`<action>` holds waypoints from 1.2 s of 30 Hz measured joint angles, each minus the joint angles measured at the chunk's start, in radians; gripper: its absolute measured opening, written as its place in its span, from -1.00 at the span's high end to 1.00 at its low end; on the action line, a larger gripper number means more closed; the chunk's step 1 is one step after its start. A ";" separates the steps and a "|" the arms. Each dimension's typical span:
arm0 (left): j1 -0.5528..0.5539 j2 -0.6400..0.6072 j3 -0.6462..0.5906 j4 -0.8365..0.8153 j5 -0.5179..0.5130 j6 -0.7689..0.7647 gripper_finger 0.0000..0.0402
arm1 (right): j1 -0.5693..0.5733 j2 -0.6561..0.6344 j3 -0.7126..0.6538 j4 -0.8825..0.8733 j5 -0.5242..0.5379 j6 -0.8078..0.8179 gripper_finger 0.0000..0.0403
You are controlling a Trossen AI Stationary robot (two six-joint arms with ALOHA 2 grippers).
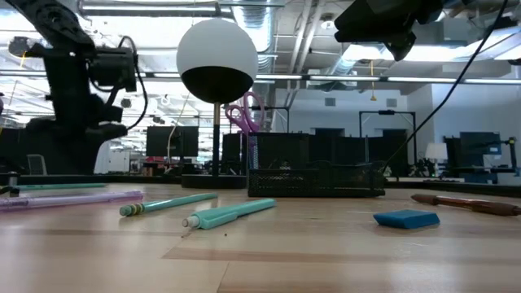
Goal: Pick and place office supplies into organizer
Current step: Put the top left light blue pencil into the black desk organizer
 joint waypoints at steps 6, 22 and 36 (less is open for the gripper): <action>0.000 0.000 -0.056 0.025 -0.011 -0.046 0.62 | 0.000 0.000 0.000 0.000 0.000 -0.002 0.56; 0.000 0.000 -0.065 0.267 0.199 -0.052 0.62 | 0.000 0.000 0.000 0.000 0.000 -0.002 0.56; -0.060 0.000 -0.065 0.339 0.173 0.318 0.62 | 0.000 0.000 0.000 0.000 -0.001 -0.005 0.56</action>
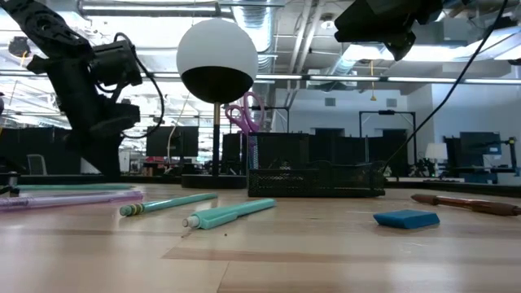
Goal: Pick and place office supplies into organizer
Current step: Put the top left light blue pencil into the black desk organizer
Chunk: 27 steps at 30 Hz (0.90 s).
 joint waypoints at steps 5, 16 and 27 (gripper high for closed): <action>-0.003 0.002 0.001 0.008 -0.046 0.056 0.62 | 0.000 0.000 0.000 0.000 0.000 0.000 0.56; -0.017 0.118 0.009 -0.101 -0.075 -0.027 0.62 | -0.012 0.000 0.000 0.000 0.001 0.001 0.56; -0.047 0.149 0.003 -0.012 -0.103 -0.088 0.95 | -0.020 0.000 0.000 0.000 0.001 0.002 0.56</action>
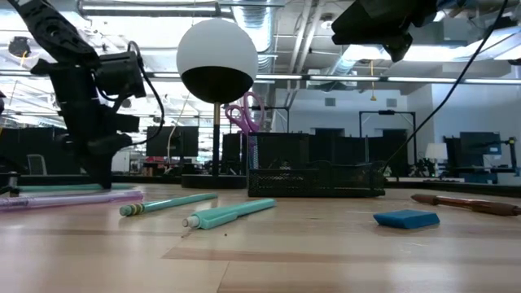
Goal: Pick and place office supplies into organizer
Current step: Put the top left light blue pencil into the black desk organizer
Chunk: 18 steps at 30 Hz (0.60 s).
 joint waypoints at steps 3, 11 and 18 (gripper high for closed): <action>-0.034 -0.006 0.011 0.065 0.013 -0.003 0.98 | 0.000 0.000 0.000 0.000 0.000 0.000 0.56; -0.179 -0.031 0.049 0.542 0.115 0.065 0.99 | 0.000 0.000 0.000 0.001 0.000 0.001 0.56; -0.251 -0.032 0.053 0.649 0.107 0.124 0.99 | 0.001 0.000 0.000 0.001 0.000 0.002 0.56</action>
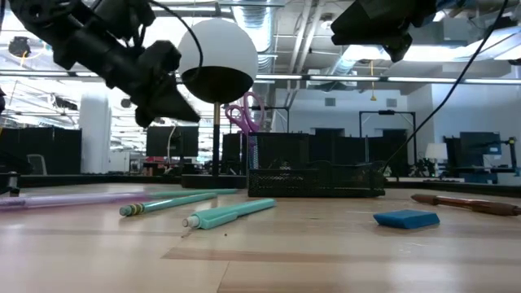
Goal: Pick and place office supplies into organizer
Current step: Put the top left light blue pencil into the black desk organizer
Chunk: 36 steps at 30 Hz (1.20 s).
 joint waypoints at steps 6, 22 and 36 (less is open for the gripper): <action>-0.033 0.016 -0.001 -0.137 0.025 -0.046 1.00 | 0.002 0.000 0.000 0.000 0.000 0.000 0.56; -0.356 0.034 -0.001 -0.188 -0.204 -0.323 0.60 | 0.001 0.000 0.000 0.000 0.000 0.000 0.56; -0.607 0.376 0.039 -0.191 -0.460 -0.575 0.73 | 0.000 0.000 0.000 0.001 0.000 0.000 0.56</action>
